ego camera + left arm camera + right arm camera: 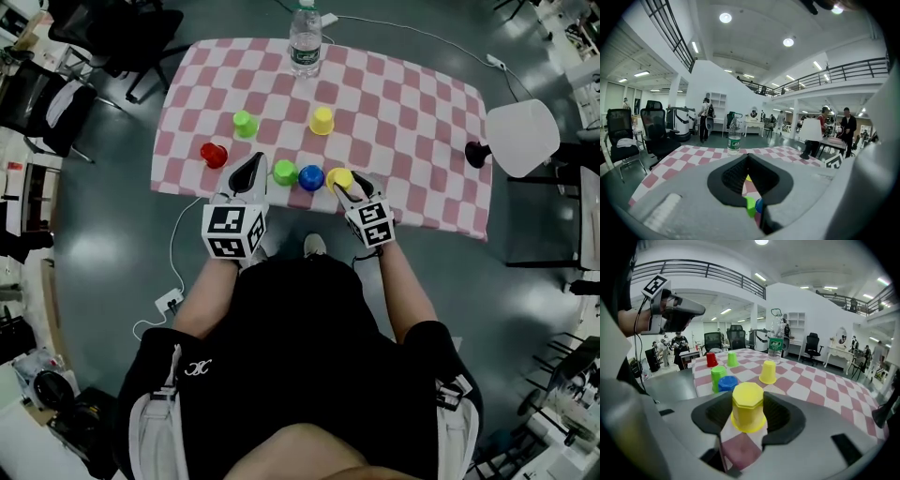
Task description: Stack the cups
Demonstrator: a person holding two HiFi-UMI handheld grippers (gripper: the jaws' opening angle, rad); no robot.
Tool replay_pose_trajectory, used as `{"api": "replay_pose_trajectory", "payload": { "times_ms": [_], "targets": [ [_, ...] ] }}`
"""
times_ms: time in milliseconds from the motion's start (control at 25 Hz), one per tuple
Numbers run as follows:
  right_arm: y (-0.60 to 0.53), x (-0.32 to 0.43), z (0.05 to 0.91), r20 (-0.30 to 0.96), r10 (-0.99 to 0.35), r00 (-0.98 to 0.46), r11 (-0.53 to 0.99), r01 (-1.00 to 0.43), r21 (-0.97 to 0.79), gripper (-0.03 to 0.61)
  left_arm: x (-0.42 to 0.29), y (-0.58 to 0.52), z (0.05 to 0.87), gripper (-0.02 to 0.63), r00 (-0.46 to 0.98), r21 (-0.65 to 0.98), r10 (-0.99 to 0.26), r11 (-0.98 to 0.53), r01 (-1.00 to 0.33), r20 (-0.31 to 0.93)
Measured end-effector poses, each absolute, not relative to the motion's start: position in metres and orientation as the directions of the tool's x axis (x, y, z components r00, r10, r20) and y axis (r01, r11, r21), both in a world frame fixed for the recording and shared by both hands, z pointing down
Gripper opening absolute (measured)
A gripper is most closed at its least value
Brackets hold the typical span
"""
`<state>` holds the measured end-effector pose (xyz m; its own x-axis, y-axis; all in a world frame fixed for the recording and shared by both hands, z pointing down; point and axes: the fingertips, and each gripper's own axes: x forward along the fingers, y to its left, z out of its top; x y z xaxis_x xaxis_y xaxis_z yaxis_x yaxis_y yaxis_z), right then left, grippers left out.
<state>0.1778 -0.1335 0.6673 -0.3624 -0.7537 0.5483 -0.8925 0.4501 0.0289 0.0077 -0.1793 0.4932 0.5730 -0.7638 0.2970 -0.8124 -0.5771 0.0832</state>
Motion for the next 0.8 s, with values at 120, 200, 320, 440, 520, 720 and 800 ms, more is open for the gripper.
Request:
{"api": "replay_pose_trajectory", "payload": {
  "times_ms": [120, 200, 320, 440, 520, 720, 800],
  "targets": [
    [-0.130, 0.175, 0.678, 0.579, -0.744, -0.333, 0.424, -0.905, 0.024, 0.207, -0.001, -0.181, 0.491, 0.015, 0.578, 0.084, -0.761, -0.582, -0.809, 0.294],
    [-0.129, 0.175, 0.684, 0.587, -0.747, -0.312, 0.404, -0.914, 0.029, 0.207, -0.006, -0.183, 0.489, 0.015, 0.581, 0.084, -0.760, -0.584, -0.807, 0.292],
    [-0.132, 0.177, 0.693, 0.593, -0.753, -0.286, 0.382, -0.923, 0.041, 0.207, -0.013, -0.185, 0.488, 0.015, 0.581, 0.078, -0.760, -0.586, -0.806, 0.291],
    [-0.136, 0.179, 0.698, 0.576, -0.771, -0.270, 0.347, -0.938, 0.025, 0.207, -0.018, -0.187, 0.487, 0.015, 0.578, 0.074, -0.763, -0.584, -0.808, 0.291],
    [-0.138, 0.180, 0.697, 0.559, -0.788, -0.260, 0.324, -0.946, 0.016, 0.207, -0.020, -0.188, 0.487, 0.015, 0.577, 0.074, -0.763, -0.583, -0.809, 0.292],
    [-0.139, 0.181, 0.697, 0.543, -0.802, -0.251, 0.314, -0.949, 0.026, 0.207, -0.020, -0.189, 0.487, 0.015, 0.580, 0.075, -0.759, -0.587, -0.806, 0.295],
    [-0.139, 0.180, 0.697, 0.548, -0.798, -0.251, 0.312, -0.950, 0.021, 0.207, -0.018, -0.189, 0.487, 0.015, 0.583, 0.075, -0.757, -0.590, -0.804, 0.294]
  ]
}}
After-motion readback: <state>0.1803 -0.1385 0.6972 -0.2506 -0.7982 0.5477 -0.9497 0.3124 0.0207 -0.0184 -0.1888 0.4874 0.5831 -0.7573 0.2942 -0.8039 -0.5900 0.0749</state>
